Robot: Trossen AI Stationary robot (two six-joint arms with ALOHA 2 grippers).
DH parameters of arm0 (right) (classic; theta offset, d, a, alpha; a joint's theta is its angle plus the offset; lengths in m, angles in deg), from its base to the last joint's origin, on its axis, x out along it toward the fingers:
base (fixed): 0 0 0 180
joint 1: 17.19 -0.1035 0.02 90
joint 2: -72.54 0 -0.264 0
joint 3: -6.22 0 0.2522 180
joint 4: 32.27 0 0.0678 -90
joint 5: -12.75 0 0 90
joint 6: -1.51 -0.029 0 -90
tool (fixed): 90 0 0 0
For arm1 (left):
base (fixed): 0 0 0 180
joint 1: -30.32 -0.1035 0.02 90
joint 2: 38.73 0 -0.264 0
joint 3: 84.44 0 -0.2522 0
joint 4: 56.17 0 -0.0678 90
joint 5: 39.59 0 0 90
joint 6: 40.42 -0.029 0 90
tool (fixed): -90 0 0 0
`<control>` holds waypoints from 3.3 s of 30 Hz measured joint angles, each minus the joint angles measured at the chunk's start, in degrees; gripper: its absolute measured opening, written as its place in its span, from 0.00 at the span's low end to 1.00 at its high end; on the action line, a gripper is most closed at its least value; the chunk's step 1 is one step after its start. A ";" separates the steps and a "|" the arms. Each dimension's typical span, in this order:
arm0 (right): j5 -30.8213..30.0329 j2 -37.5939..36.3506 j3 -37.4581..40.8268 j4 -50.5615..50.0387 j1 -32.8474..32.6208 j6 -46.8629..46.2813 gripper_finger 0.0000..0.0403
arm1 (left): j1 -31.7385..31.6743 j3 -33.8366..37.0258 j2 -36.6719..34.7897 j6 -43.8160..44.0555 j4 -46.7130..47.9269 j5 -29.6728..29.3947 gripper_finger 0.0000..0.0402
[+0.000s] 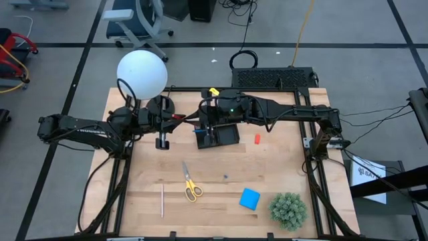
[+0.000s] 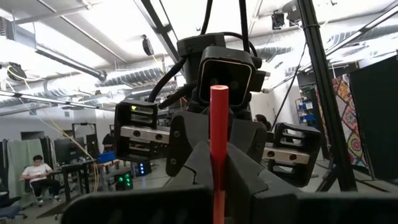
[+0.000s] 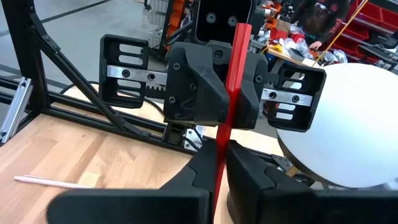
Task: Pick and place office supplies into organizer
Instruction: Put the red pencil into the desk organizer
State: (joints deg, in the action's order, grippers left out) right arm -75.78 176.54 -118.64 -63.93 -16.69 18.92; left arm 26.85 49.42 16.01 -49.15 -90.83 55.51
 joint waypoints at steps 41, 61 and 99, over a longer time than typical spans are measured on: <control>-6.16 -7.19 -0.01 -22.20 0.27 0.35 0.33 | -9.68 -5.24 0.02 4.32 25.31 2.21 0.00; -5.95 -28.84 41.27 11.31 2.90 -2.45 0.32 | -11.93 -10.95 9.73 2.42 28.84 0.89 0.00; -5.70 -39.39 70.66 42.13 1.96 -9.39 0.32 | -16.49 -10.89 18.28 1.56 19.71 13.11 0.00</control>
State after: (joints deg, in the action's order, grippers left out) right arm -81.48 137.16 -47.98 -21.80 -14.73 9.52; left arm 10.36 38.53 34.30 -47.59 -71.12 68.61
